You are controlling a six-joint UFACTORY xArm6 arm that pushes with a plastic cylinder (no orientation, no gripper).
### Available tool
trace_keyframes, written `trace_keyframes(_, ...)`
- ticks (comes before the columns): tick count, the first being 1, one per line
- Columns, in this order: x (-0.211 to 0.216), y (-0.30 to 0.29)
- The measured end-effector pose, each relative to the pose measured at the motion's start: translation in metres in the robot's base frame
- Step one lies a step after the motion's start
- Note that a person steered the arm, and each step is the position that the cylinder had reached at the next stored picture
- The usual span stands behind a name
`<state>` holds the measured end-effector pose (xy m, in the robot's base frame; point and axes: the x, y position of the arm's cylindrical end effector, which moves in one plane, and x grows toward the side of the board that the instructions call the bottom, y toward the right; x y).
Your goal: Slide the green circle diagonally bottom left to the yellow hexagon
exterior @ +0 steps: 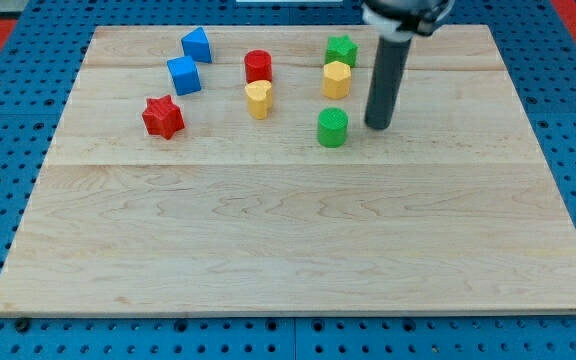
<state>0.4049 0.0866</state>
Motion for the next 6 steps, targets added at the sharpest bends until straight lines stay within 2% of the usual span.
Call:
trace_keyframes(1, 0.011, -0.040)
trace_keyframes(2, -0.011, -0.044)
trace_keyframes(3, 0.016, -0.049)
trace_keyframes(4, 0.013, -0.126)
trace_keyframes(6, -0.017, -0.112)
